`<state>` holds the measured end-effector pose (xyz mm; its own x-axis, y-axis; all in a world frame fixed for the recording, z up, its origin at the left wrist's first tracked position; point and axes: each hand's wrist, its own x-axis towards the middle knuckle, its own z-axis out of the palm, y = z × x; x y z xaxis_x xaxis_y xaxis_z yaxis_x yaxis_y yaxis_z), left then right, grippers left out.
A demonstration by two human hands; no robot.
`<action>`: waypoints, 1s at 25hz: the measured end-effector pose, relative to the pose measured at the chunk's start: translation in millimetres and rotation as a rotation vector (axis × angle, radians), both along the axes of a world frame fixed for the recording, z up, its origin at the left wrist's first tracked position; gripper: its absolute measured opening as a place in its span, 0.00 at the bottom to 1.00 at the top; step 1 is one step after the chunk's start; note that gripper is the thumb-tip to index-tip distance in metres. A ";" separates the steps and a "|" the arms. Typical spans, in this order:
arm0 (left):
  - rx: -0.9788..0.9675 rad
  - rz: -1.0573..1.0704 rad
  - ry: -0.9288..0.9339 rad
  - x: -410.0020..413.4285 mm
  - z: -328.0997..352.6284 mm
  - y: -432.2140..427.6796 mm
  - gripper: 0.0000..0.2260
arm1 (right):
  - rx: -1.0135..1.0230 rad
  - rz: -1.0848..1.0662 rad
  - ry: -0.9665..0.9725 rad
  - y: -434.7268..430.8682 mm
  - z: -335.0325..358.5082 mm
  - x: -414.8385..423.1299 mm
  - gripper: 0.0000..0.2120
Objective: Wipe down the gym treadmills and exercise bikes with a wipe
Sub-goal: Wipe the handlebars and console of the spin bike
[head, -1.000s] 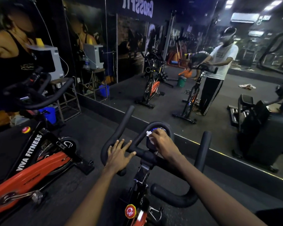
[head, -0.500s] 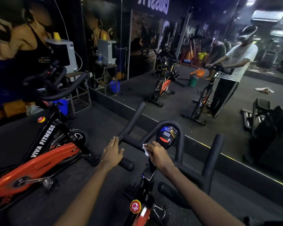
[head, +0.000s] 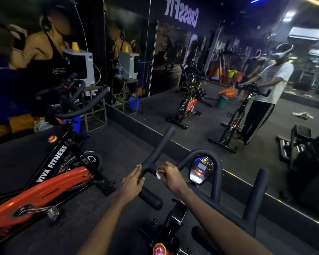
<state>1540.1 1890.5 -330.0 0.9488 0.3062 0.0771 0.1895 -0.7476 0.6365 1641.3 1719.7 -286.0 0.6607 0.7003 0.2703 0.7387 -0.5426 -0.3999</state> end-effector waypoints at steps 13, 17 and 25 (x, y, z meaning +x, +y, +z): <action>-0.118 0.008 -0.075 2.7 -18.6 10.7 0.28 | -0.167 0.076 -0.056 61.3 11.1 50.0 0.06; -0.138 0.002 -0.086 2.5 -18.7 9.8 0.28 | -0.185 0.036 -0.094 61.4 10.4 53.8 0.04; -0.127 0.025 -0.080 16.7 -9.1 10.6 0.27 | -0.268 0.101 -0.161 62.7 26.8 86.2 0.07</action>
